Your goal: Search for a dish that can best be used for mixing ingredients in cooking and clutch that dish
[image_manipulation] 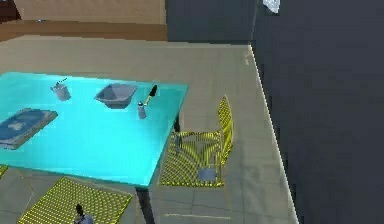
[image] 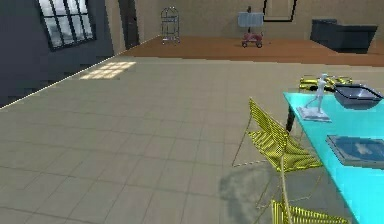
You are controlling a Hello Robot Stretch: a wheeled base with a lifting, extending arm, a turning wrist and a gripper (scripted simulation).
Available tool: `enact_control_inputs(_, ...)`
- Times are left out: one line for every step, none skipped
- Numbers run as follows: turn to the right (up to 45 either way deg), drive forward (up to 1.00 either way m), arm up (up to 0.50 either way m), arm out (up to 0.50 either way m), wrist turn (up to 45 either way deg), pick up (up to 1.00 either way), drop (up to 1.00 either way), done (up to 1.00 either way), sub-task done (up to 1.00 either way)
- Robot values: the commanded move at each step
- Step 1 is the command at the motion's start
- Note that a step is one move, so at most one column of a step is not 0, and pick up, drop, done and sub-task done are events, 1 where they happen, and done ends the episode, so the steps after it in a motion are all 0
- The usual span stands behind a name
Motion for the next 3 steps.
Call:
enact_control_inputs(0.0, 0.5, 0.0, 0.0, 0.0, 0.0, 0.0, 0.0, 0.0)
enact_control_inputs(9.0, 0.0, 0.0, 0.0, 0.0, 0.0, 0.0, 0.0, 0.0)
enact_control_inputs(0.0, 1.0, 0.0, 0.0, 0.0, 0.0, 0.0, 0.0, 0.0)
